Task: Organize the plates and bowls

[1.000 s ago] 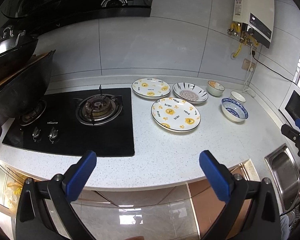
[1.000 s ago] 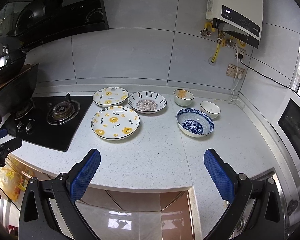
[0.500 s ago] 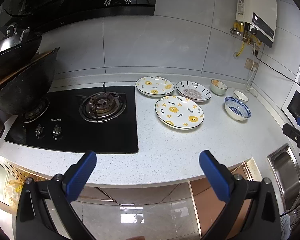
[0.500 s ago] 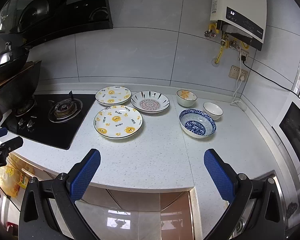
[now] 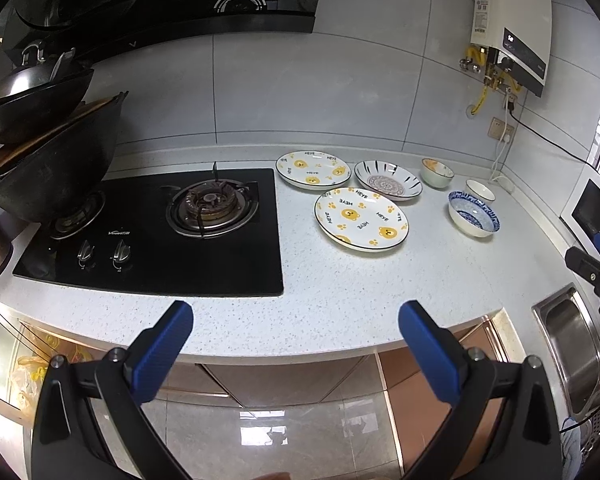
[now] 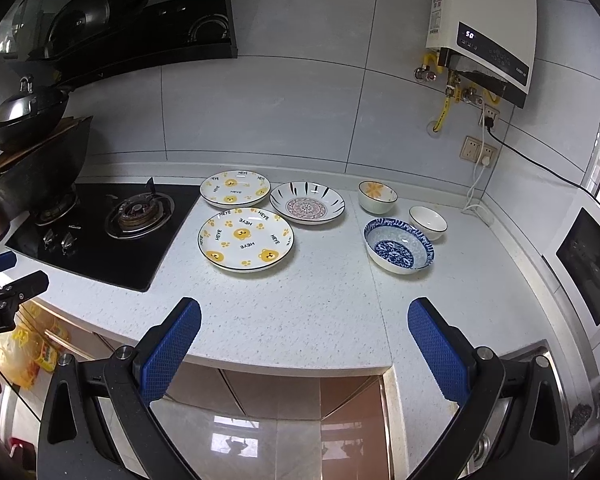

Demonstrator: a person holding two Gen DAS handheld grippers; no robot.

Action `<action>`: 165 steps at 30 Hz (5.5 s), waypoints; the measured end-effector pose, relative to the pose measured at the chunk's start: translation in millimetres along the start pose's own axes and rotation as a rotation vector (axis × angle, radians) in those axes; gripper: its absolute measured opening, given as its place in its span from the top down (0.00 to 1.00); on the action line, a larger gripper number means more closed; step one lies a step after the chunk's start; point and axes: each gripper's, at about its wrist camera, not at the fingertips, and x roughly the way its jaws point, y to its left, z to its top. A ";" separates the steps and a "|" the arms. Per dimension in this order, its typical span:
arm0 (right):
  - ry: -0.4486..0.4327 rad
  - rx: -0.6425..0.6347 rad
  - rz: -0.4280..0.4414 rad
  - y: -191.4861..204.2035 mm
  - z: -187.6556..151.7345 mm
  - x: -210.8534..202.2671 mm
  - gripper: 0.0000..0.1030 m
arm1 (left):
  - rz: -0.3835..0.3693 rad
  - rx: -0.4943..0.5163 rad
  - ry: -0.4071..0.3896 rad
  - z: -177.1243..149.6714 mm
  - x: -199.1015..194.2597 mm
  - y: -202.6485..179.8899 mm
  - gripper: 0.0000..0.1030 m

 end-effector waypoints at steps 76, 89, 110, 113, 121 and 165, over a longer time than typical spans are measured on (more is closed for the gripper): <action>0.434 0.024 0.343 -16.7 63.1 384.5 0.01 | -0.041 -0.038 0.327 126.1 356.3 -49.9 0.01; 0.529 0.090 0.367 -12.0 56.8 419.1 0.07 | -0.100 -0.049 0.411 123.8 420.1 -45.0 0.11; 0.577 0.138 0.419 -36.1 54.9 434.4 0.79 | -0.138 -0.050 0.447 125.4 444.0 -45.9 0.12; 0.579 0.151 0.452 -40.7 53.3 434.8 0.81 | -0.147 -0.053 0.455 126.3 444.2 -44.7 0.12; 0.591 0.149 0.512 -47.7 51.1 436.0 0.83 | -0.183 -0.017 0.482 126.0 443.0 -42.3 0.10; 0.579 0.186 0.547 -57.9 56.2 381.5 0.86 | -0.349 -0.318 0.592 124.0 385.8 -7.9 0.88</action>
